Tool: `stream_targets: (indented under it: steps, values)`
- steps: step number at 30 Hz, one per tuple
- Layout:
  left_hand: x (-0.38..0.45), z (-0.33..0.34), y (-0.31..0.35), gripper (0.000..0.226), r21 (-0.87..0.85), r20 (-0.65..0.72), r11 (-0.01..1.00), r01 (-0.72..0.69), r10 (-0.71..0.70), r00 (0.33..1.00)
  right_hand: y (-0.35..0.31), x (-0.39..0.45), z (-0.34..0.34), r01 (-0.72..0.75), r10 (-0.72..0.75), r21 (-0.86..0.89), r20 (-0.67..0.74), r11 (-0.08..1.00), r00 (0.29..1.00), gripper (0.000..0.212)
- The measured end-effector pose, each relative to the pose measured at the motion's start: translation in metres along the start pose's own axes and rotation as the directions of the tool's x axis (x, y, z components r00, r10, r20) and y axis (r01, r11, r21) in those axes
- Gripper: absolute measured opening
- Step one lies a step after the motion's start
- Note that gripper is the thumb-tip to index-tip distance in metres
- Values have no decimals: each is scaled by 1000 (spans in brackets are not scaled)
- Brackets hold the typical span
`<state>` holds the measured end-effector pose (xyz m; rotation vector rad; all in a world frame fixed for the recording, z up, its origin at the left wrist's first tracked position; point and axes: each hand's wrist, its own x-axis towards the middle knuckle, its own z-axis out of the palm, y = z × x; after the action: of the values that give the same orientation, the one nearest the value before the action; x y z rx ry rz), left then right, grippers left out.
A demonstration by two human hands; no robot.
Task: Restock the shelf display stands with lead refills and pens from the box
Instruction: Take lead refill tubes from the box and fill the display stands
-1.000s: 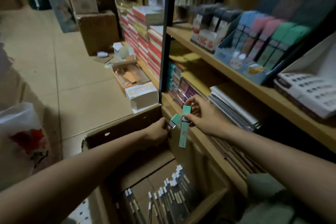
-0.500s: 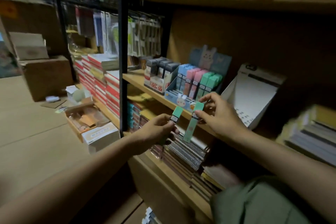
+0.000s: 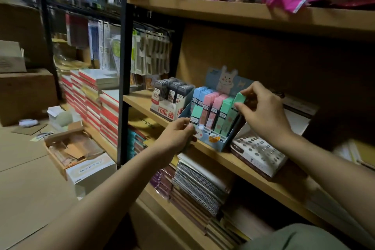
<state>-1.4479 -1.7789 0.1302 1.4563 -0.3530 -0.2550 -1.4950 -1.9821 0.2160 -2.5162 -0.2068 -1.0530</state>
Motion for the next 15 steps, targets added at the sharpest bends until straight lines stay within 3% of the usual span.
stream_targets:
  steps: [5, 15]
  values:
    - [9, 4, -4, 12, 38, -75, 999, -19, 22, 997, 0, 0, 24, 36, -35, -52, 25, 998, 999, 21]
    - [12, 1, -11, 11, 57, -56, 998, -11, 14, 998, 0, 8, 39, -6, 11, -90, 59, 996, 998, 23]
